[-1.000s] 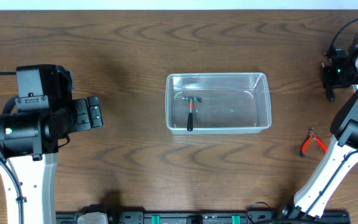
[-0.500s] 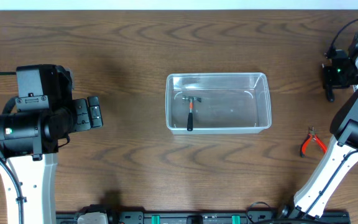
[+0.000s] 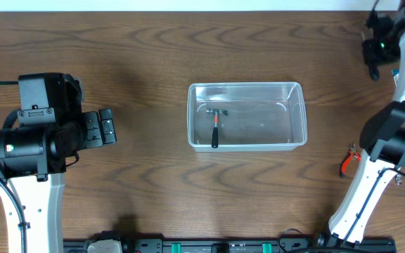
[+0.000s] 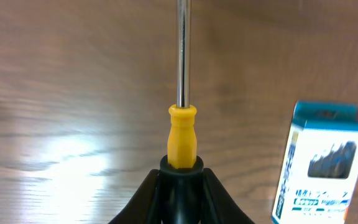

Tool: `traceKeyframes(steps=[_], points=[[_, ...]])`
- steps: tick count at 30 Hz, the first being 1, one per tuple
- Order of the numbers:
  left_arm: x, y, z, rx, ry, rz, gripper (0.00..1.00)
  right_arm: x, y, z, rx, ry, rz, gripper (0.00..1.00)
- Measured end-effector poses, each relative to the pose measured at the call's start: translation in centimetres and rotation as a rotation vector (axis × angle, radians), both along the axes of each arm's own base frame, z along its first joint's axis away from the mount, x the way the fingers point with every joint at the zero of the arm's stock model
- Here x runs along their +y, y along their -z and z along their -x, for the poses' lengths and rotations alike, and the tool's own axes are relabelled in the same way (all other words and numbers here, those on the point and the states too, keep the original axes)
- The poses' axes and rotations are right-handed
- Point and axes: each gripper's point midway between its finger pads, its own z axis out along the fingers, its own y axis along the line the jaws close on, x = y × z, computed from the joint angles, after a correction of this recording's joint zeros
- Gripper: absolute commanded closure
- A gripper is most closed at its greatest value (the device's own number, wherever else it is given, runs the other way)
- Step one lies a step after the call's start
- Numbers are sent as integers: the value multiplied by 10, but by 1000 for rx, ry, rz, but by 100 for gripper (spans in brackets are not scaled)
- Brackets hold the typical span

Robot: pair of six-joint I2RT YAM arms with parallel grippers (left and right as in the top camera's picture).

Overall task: Pack container
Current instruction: 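Carry the screwdriver left over the container with the right gripper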

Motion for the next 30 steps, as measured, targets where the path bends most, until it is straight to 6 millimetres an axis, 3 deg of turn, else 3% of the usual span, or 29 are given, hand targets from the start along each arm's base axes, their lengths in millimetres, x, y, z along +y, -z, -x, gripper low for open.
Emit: traceKeyframes(steps=[6, 13, 22, 26, 30], points=[[0, 0, 0, 0, 0, 0, 2, 68, -32, -11, -29, -165, 3, 91], [0, 0, 0, 0, 0, 0, 2, 158, -37, -5, 5, -421, -1, 93], [0, 0, 0, 0, 0, 0, 2, 260, -31, 35, 125, -740, 8, 93], [0, 0, 0, 0, 0, 0, 2, 293, -29, 58, 181, -858, 12, 92], [0, 0, 0, 0, 0, 0, 2, 322, -29, 69, 183, -937, 19, 91]])
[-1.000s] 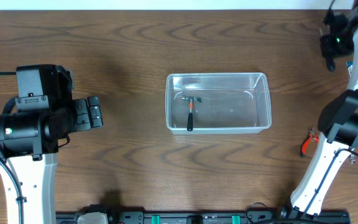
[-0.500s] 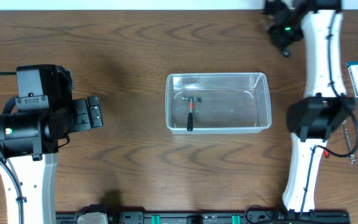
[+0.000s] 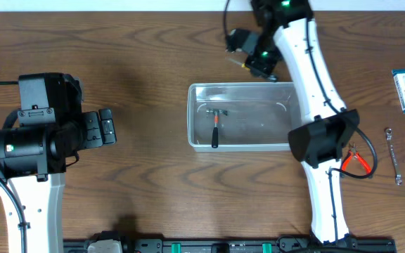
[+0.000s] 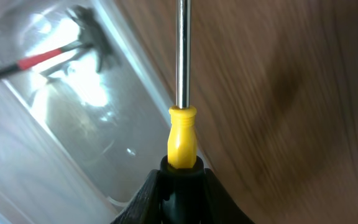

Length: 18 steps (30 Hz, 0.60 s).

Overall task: Pack container
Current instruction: 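Carry the screwdriver left over the container with the right gripper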

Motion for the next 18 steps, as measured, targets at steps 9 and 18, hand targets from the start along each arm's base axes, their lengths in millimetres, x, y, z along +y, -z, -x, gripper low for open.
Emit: traceKeyframes(steps=[9, 18], points=[[0, 0, 0, 0, 0, 0, 2, 39, 0, 17, 2, -98, -5, 93], [0, 0, 0, 0, 0, 0, 2, 42, 9, 24, 42, -49, 1, 92]])
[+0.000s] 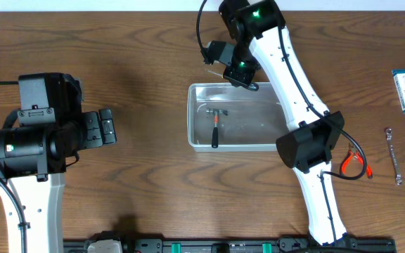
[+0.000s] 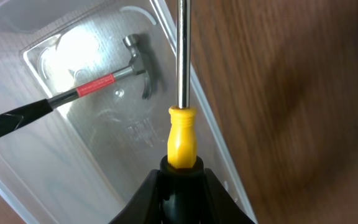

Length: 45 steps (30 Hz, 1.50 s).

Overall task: Pack container
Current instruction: 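Carry the screwdriver left over the container with the right gripper, then lower the screwdriver into the container and open the right gripper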

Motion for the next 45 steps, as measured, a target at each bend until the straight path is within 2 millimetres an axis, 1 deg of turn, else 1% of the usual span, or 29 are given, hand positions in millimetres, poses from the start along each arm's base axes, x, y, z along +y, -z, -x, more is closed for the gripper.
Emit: traceKeyframes(steps=[4, 10, 18, 21, 26, 30, 32, 38, 40, 45], points=[[0, 0, 0, 0, 0, 0, 2, -1, 5, 3, 24, 40, 9, 93], [0, 0, 0, 0, 0, 0, 2, 1, 6, 5, 30, 66, 9, 93], [0, 0, 0, 0, 0, 0, 2, 25, 6, 19, 31, 47, 14, 95], [0, 0, 0, 0, 0, 0, 2, 30, 5, 24, 27, 43, 33, 94], [0, 0, 0, 0, 0, 0, 2, 21, -1, 36, 37, 50, 61, 93], [0, 0, 0, 0, 0, 0, 2, 11, -4, 51, 67, 47, 87, 91], [0, 0, 0, 0, 0, 0, 2, 7, -1, 57, 86, 41, 100, 90], [0, 0, 0, 0, 0, 0, 2, -3, 27, 76, 186, -25, 154, 89], [0, 0, 0, 0, 0, 0, 2, -3, 33, 76, 190, -44, 155, 89], [0, 0, 0, 0, 0, 0, 2, -1, 38, 66, 157, -76, 133, 87]])
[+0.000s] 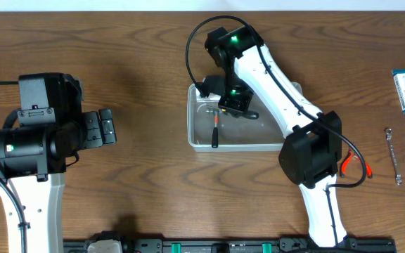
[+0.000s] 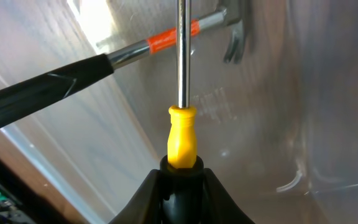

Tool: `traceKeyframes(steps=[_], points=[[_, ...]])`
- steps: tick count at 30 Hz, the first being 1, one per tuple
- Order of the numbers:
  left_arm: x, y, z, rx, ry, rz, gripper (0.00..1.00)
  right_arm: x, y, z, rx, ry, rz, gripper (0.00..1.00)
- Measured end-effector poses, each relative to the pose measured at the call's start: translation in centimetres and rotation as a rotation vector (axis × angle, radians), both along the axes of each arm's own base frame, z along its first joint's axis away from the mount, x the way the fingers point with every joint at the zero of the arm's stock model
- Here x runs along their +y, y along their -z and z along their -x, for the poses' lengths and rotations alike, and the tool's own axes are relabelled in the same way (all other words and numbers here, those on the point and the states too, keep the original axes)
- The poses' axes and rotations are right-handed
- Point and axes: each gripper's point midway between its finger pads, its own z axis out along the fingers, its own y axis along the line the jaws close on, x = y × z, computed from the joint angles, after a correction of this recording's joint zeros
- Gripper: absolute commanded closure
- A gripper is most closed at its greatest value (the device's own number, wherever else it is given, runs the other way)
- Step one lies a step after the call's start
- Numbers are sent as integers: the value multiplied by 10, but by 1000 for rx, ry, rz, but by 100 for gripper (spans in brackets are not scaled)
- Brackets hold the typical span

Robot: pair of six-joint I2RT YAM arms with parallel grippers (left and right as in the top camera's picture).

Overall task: Pack container
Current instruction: 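Lower the screwdriver into the container and open the right gripper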

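A clear plastic container [image 1: 294, 91] sits mid-table. Inside it lies a small hammer [image 1: 215, 130] with a black grip and a red band, also seen in the wrist view as the hammer [image 2: 55, 87]. My right gripper [image 1: 232, 98] hangs over the container's left half, shut on a screwdriver [image 2: 182, 134] with a yellow-and-black handle; its steel shaft points out ahead over the hammer. My left gripper [image 1: 107, 126] rests to the left of the container, and its jaws cannot be read from above.
A blue-and-white box lies at the far right edge. Below it are a small wrench [image 1: 393, 156] and red-handled pliers [image 1: 355, 160]. The right arm's white links cross over the container's right side.
My right gripper, still shut on the screwdriver, has moved from the container's back left rim to over its inside, close above the hammer. The left arm has not moved.
My right gripper held the screwdriver at the far right, beside the blue box. Then it was behind the container's back rim, then at its back left corner. Now it holds the screwdriver inside the container's outline, over the hammer.
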Motion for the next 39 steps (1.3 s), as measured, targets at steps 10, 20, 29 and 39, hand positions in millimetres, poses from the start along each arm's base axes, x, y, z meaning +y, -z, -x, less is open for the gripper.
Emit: traceKeyframes(steps=[10, 20, 29, 39], points=[[0, 0, 0, 0, 0, 0, 2, -10, 9, -14, -20, -17, -19, 74], [0, 0, 0, 0, 0, 0, 2, -11, 9, -14, -18, -28, -20, 49], [0, 0, 0, 0, 0, 0, 2, -21, 5, 6, 64, 2, 29, 34], [0, 0, 0, 0, 0, 0, 2, -25, -3, 13, 71, 71, 49, 1]])
